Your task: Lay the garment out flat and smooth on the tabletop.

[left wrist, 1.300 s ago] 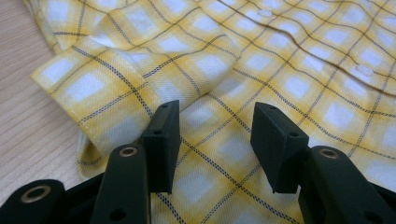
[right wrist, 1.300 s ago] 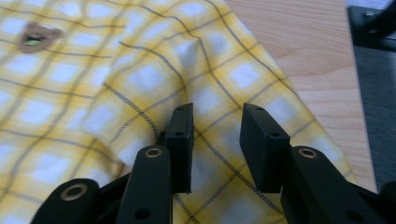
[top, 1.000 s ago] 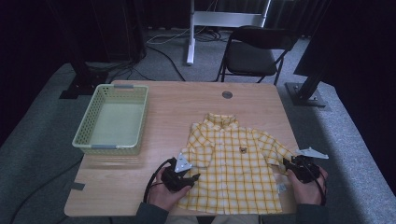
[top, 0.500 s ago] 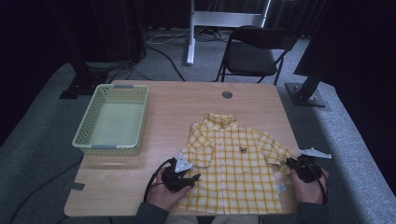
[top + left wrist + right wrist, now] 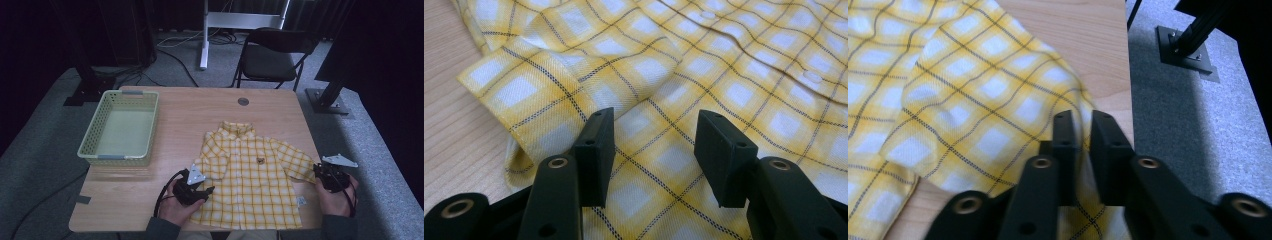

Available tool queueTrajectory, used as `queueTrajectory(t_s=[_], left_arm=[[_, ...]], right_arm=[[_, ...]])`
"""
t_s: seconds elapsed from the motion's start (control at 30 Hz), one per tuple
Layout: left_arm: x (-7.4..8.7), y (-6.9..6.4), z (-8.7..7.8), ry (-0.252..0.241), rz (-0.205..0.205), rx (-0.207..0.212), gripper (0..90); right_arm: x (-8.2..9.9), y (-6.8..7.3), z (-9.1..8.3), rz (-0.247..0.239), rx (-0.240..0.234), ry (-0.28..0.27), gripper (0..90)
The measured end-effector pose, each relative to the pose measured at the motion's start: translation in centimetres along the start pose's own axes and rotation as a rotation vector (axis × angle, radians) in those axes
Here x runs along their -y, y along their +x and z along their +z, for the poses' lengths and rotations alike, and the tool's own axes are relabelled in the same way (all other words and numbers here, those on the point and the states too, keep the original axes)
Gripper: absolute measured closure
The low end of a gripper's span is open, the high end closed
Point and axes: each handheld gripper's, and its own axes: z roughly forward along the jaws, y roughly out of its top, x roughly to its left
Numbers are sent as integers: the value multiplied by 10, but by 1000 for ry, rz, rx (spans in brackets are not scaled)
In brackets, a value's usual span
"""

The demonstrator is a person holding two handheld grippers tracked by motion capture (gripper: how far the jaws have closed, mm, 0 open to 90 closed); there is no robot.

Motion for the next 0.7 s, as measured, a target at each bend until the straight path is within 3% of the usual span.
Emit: queueTrajectory(t_s=[0.2, 0.47, 0.6, 0.7], left_arm=[[0, 0, 0, 0, 1, -1, 514], [0, -2, 0, 4, 13, -13, 513], [0, -3, 0, 0, 2, -13, 505], [-1, -4, -1, 10, 4, -9, 508]], right_arm=[[1, -1, -3, 39, -56, -45, 666], [3, 6, 0, 61, -154, -71, 625], [2, 16, 3, 47, -244, -92, 584], [1, 27, 5, 9, -275, -106, 561]])
